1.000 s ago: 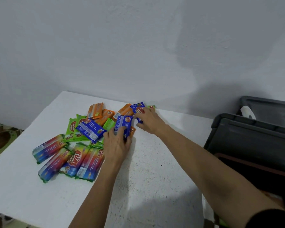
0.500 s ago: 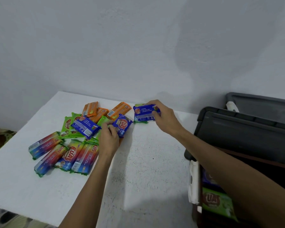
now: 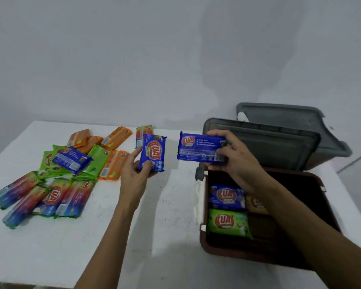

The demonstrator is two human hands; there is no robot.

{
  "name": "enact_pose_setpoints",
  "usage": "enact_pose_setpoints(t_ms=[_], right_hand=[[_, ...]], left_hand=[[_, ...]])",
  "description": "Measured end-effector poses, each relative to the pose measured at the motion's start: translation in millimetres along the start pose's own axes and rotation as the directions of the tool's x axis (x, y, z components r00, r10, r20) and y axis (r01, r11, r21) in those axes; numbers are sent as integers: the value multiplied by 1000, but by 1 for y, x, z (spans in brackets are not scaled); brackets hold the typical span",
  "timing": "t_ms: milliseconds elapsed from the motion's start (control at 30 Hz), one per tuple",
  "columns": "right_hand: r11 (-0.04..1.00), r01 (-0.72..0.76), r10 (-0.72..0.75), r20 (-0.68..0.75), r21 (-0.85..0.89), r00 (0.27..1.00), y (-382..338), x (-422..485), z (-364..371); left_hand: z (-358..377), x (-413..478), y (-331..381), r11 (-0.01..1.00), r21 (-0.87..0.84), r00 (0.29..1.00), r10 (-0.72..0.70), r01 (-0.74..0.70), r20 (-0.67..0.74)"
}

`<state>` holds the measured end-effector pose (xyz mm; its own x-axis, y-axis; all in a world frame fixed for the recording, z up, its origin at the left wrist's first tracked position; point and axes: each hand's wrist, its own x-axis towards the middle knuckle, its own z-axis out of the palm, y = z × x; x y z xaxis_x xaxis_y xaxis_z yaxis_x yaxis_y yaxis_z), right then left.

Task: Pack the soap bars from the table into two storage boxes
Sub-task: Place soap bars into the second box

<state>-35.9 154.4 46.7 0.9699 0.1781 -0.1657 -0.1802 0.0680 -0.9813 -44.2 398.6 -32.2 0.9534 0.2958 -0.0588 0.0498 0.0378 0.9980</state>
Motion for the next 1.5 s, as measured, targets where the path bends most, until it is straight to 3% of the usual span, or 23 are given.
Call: enact_pose_setpoints(t_ms=[233, 533, 867, 1167, 1333, 1500], right_hand=[[905, -102, 139, -59, 413, 989, 13, -44, -33], [765, -288, 270, 120, 576, 955, 24, -74, -56], [636, -305, 270, 166, 709, 948, 20, -84, -69], [829, -231, 357, -164, 508, 920, 28, -82, -69], [847, -230, 357, -193, 479, 914, 31, -80, -77], [920, -274, 330, -178, 279, 927, 38, -81, -82]], left_hand=[[43, -30, 22, 998, -28, 992, 63, -61, 107], [72, -51, 26, 997, 10, 981, 78, -81, 179], [81, -61, 25, 999, 9, 978, 47, -50, 203], [83, -64, 24, 999, 24, 978, 38, -44, 207], [82, -65, 24, 999, 31, 976, 37, -44, 216], [81, -64, 23, 999, 24, 975, 31, -37, 220]])
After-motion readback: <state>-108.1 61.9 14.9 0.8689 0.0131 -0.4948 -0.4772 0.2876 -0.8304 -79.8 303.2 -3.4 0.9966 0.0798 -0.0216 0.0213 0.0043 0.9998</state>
